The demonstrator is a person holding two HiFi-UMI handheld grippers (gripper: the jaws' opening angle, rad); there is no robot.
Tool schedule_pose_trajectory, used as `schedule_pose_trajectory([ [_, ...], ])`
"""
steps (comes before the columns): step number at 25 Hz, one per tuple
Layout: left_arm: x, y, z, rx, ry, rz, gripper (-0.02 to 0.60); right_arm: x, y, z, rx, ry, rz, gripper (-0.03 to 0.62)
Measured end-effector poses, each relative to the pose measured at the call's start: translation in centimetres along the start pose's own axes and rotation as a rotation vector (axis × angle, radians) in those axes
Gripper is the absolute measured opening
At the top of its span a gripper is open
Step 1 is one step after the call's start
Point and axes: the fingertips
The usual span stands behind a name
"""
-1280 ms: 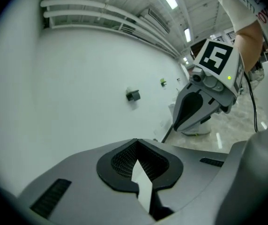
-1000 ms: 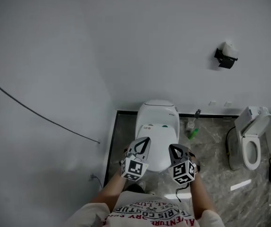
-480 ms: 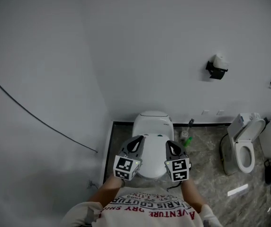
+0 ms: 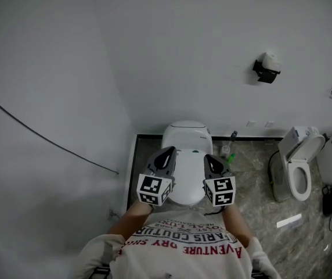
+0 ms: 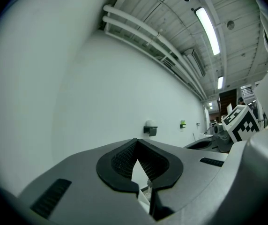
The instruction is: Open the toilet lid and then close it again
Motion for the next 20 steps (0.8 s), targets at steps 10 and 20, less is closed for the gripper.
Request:
schedule_pose_trajectory([
  [10,-0.6,-0.5,0.5,0.022,-0.016,0.015,0.008,-0.6,-0.7,-0.3,0.010,-0.014,0.023,0.015],
  [20,0.8,-1.9,0.3,0.050,0.002,0.012,0.008,0.4,-1.7,0.0,0.026,-0.019,0.039,0.015],
])
Point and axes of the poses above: the fingertips, and each gripper's own axes: z forward along the fingers, x to its left, y out of its top, and after that the axes turned 8 degrees about -z, right-handed
